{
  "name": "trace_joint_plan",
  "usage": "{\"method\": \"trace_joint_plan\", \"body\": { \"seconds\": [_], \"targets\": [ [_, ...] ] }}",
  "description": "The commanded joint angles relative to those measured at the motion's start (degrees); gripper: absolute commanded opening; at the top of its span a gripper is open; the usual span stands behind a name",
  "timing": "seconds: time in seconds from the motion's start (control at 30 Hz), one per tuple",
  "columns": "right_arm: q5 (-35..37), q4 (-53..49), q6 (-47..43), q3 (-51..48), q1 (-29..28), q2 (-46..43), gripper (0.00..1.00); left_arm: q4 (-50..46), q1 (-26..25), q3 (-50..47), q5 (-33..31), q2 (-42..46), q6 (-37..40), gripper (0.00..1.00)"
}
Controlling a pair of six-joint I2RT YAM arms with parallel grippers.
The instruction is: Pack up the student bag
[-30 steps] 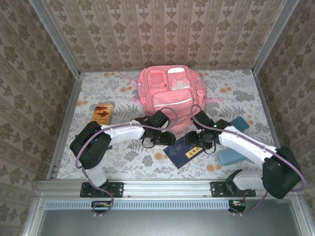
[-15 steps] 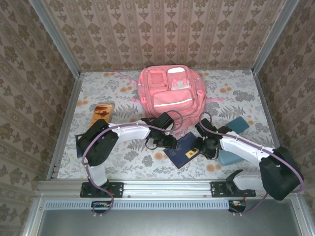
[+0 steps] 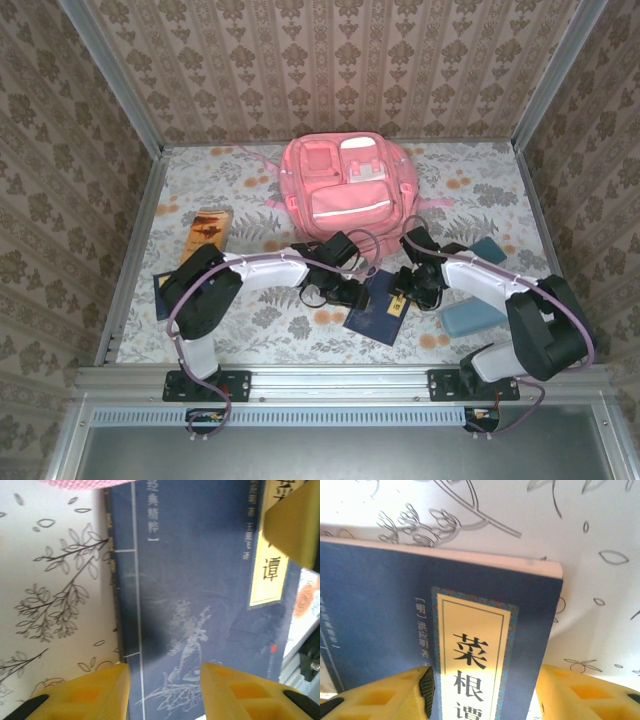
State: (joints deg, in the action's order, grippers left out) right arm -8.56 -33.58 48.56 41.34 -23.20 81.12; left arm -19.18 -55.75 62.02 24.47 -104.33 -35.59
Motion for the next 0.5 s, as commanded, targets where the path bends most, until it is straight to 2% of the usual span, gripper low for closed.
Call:
{"method": "trace_joint_plan", "body": {
  "seconds": [0.0, 0.27, 0.47],
  "targets": [
    [0.2, -4.3, -0.2, -0.2, 0.3, -2.9, 0.58, -1.8, -0.5, 0.8, -4.4, -0.4, -2.1, 0.41],
    [-5.8, -0.9, 5.2, -6.1, -1.5, -7.3, 0.57, -3.4, -1.4, 4.5, -4.1, -4.2, -1.3, 0.34],
    [-7.3, 0.6, 5.3, -4.6, -2.4, -5.1, 0.49, -7.4, -2.3, 7.1, -6.2, -6.2, -0.2, 0.28]
  ]
}}
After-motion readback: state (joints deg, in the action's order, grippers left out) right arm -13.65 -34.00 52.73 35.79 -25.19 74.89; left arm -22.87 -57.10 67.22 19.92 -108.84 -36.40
